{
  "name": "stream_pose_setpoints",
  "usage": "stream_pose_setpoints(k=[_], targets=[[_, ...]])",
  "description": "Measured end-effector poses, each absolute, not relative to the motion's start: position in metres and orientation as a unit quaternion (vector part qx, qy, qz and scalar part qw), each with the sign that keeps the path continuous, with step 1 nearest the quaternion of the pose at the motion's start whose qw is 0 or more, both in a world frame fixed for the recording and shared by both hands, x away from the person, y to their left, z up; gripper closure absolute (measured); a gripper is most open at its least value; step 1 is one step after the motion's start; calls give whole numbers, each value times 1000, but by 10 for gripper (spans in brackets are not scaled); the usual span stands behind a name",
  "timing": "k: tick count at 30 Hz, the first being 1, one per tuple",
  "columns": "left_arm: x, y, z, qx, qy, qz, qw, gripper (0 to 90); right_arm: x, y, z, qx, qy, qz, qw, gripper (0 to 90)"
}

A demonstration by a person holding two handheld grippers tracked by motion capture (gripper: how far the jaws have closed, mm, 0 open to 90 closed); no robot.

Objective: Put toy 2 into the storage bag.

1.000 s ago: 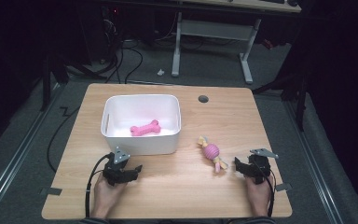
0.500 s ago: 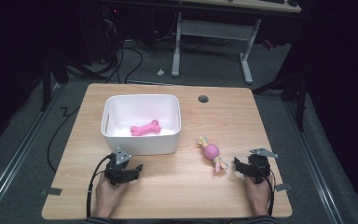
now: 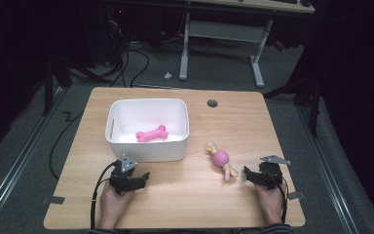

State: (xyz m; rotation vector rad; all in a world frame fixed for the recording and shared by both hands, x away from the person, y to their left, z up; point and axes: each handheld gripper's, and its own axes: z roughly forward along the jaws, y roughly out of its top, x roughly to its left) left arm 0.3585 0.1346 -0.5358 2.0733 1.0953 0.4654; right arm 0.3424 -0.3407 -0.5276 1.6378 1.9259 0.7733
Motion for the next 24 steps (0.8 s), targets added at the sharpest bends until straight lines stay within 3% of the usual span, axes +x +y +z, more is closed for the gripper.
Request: stream_pose_setpoints(k=[24], targets=[[358, 135, -536, 808, 424, 180, 366, 280, 306, -307, -496, 535, 745, 327, 226, 297]])
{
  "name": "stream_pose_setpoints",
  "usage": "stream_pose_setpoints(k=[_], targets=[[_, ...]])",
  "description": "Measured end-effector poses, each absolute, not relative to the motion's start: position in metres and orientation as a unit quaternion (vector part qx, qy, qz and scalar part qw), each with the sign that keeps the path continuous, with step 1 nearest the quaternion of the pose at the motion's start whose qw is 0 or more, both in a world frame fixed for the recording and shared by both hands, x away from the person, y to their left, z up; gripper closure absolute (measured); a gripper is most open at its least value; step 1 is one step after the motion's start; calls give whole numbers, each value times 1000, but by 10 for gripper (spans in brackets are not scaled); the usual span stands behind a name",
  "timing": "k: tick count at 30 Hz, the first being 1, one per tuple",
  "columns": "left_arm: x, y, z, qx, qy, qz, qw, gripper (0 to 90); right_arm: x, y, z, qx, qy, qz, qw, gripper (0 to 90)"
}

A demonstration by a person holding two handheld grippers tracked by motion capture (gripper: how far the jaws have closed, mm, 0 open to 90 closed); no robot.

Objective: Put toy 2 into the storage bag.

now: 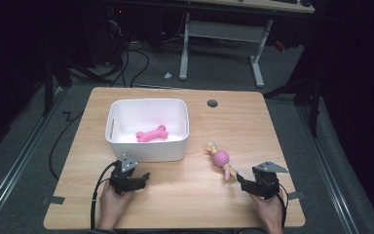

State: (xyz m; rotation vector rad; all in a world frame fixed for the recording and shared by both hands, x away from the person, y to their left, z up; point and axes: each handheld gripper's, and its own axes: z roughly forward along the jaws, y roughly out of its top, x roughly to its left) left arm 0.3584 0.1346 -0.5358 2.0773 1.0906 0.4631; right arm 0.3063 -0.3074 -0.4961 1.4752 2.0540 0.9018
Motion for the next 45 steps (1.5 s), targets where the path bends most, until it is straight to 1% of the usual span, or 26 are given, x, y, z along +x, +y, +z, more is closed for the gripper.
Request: stream_pose_setpoints(k=[9, 17, 30, 45], targets=[[358, 135, -536, 808, 424, 180, 366, 280, 323, -285, -477, 501, 771, 326, 219, 294], [358, 135, -536, 808, 424, 180, 367, 278, 339, -270, -469, 492, 789, 303, 207, 294], [358, 135, -536, 809, 424, 179, 367, 275, 360, -256, -468, 482, 804, 283, 202, 292], [358, 135, -536, 809, 423, 179, 367, 274, 383, -242, -479, 486, 819, 253, 172, 285]])
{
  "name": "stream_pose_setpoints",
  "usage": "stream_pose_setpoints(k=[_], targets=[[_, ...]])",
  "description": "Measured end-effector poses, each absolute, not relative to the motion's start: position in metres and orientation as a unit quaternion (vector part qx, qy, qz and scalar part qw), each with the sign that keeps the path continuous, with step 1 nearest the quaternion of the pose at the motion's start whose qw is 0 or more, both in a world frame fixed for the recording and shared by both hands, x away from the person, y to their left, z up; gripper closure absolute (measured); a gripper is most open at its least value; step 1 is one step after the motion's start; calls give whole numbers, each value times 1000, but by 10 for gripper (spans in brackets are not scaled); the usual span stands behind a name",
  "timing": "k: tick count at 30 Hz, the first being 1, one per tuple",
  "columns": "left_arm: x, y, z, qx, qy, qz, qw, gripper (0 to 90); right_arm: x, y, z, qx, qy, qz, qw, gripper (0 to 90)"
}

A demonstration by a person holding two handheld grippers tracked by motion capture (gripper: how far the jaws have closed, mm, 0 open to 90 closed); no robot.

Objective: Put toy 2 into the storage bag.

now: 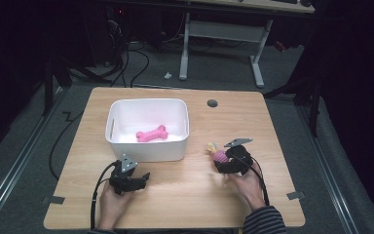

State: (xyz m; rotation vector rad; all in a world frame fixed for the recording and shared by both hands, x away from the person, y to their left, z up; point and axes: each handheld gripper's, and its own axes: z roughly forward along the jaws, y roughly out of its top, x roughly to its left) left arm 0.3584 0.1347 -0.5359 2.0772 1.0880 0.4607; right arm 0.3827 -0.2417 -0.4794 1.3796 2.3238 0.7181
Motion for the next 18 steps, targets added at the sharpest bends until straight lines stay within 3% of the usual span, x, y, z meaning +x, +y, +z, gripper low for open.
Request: stream_pose_setpoints(k=[7, 18], targets=[[358, 135, -536, 809, 423, 179, 367, 273, 388, -238, -486, 486, 824, 234, 172, 275], [358, 135, -536, 809, 423, 179, 367, 272, 392, -243, -489, 490, 823, 225, 177, 348]])
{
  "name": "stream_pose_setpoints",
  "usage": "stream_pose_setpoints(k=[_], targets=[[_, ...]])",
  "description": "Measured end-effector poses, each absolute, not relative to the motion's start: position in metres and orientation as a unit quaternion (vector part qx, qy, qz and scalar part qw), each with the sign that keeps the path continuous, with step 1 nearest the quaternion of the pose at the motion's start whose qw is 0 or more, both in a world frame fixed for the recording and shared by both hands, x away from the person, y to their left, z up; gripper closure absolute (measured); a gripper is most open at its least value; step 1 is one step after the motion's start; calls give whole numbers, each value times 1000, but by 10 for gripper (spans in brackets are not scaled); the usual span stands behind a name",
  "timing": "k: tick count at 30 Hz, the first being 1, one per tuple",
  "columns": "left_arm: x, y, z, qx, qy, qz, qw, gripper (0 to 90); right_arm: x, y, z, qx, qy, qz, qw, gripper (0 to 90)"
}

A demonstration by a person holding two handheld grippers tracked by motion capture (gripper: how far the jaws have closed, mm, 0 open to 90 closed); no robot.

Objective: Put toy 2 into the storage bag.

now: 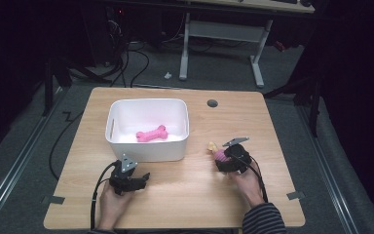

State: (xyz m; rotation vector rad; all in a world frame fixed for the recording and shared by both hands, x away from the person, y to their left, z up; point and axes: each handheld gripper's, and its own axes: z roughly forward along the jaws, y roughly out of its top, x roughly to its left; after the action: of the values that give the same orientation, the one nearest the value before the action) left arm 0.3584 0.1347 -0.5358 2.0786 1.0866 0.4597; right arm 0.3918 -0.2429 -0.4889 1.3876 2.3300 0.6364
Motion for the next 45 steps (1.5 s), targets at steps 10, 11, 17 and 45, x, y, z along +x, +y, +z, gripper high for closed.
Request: stream_pose_setpoints(k=[10, 11, 17, 45], targets=[[358, 135, -536, 809, 423, 179, 367, 272, 390, -243, -488, 482, 828, 227, 173, 359], [358, 135, -536, 809, 423, 179, 367, 272, 390, -242, -487, 481, 829, 228, 171, 359], [358, 135, -536, 809, 422, 179, 367, 272, 387, -242, -483, 474, 830, 240, 167, 360], [358, 135, -536, 810, 421, 180, 366, 270, 370, -248, -440, 437, 835, 294, 158, 361]])
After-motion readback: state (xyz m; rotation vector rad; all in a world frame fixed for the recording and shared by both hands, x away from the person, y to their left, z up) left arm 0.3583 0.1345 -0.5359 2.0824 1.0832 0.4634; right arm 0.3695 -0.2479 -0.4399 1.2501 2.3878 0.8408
